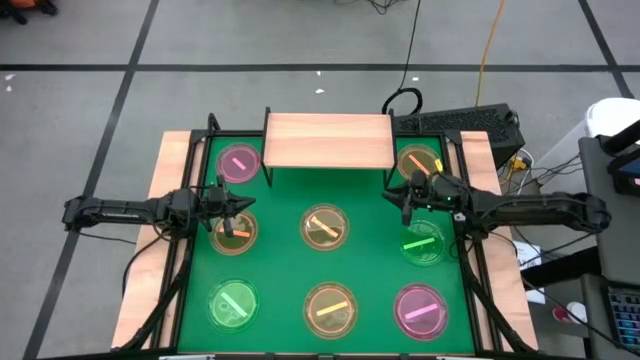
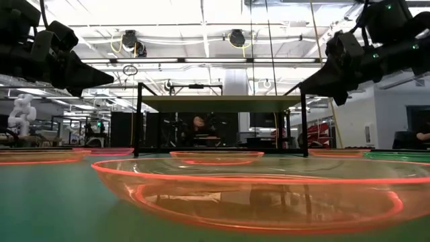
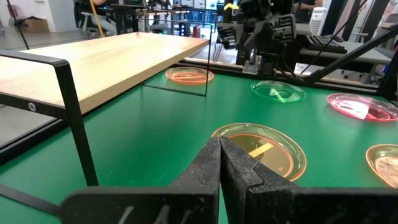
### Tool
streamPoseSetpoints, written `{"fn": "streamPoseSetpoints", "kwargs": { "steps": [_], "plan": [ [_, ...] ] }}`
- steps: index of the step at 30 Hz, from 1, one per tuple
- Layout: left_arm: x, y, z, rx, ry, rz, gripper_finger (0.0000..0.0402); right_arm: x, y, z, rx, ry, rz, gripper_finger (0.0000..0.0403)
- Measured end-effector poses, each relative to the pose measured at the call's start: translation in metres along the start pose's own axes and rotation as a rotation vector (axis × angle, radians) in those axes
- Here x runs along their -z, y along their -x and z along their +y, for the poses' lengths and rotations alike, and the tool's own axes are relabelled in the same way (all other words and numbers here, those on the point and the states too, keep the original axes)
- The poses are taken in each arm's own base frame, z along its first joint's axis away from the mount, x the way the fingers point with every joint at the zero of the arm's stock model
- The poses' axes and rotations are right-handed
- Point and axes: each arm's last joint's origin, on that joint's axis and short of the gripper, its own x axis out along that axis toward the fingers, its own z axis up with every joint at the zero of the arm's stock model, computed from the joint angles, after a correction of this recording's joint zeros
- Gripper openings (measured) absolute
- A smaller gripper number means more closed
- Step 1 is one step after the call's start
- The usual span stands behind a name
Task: Place and stack plates onto a shelf
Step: Put the orange plate on the shelf
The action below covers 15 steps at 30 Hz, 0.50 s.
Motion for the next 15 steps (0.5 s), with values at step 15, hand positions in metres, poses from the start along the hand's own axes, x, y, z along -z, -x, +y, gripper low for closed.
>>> {"fn": "streamPoseSetpoints", "kwargs": {
  "steps": [15],
  "plan": [
    [0.000, 0.000, 0.000, 0.000, 0.000, 0.000, 0.0001, -0.052, -0.006, 0.058, 0.033, 0.197, 0.200, 0.0093]
  ]
}}
